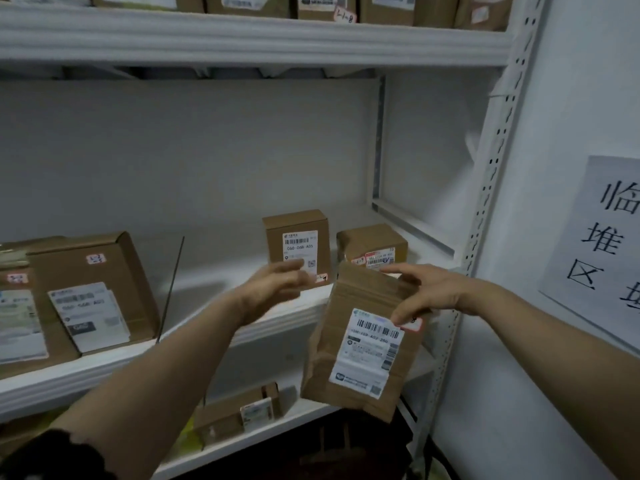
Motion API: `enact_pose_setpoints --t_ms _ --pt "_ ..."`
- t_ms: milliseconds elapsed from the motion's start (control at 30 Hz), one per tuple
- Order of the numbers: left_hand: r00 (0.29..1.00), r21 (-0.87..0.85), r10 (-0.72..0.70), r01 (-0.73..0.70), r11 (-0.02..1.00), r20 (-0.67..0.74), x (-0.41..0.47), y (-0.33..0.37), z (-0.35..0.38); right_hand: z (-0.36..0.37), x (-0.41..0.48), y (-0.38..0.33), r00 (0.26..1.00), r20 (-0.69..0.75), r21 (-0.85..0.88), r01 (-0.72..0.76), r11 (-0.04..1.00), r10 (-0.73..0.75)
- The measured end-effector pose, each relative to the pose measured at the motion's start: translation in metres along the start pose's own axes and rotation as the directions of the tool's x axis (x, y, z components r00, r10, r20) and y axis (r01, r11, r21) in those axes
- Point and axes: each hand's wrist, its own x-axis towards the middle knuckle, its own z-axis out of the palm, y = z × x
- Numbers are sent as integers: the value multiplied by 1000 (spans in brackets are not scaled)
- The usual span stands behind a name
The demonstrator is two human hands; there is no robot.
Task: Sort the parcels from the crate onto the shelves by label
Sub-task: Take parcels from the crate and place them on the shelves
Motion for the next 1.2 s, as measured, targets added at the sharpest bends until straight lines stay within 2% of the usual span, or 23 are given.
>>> enact_pose_setpoints --t_ms 33,67,100,133,167,267,333,433,533,633,800,900,1067,1200 --pt "982 111 91 -73 991 -163 7 11 -8 -8 6 -9 1000 -7 -46 2 999 -2" --pt "927 334 204 -93 938 -315 17 20 -18 -16 12 -17 1000 -14 -88 -7 996 5" --pt "858 555 329 -62 830 -395 28 27 -27 -22 18 -26 1000 -25 -129 -20 991 17" --pt "816 706 422 -24 708 -395 39 35 -36 -27 23 -33 999 -37 -174 -31 984 25" --pt "820 784 447 4 620 -358 51 41 -43 -31 27 -40 999 -41 -218 -37 975 28" --pt "915 887 325 69 456 -239 88 60 -59 -38 39 -52 998 -25 -314 -63 947 58" --pt "959 921 219 85 381 -179 110 63 -67 -40 47 -54 998 -24 -362 -68 930 64" --pt "990 899 128 0 438 -62 127 59 -78 -43 57 -59 998 -10 -392 -60 918 61" --pt "983 904 180 -54 424 -26 127 56 -92 -42 73 -66 999 32 -357 -19 934 32" --pt "982 926 166 18 377 -87 115 55 -120 -45 92 -78 997 77 -292 12 956 11" --pt "975 853 44 166 494 -216 81 50 -165 -48 126 -105 981 176 -314 138 939 -85" --pt "970 847 28 195 495 -240 65 49 -175 -48 147 -117 973 180 -281 193 940 -146" --pt "954 841 32 245 483 -297 43 49 -188 -38 177 -120 968 204 -393 218 893 -146" --pt "951 844 25 261 469 -308 35 47 -189 -35 197 -118 972 157 -441 229 868 -176"
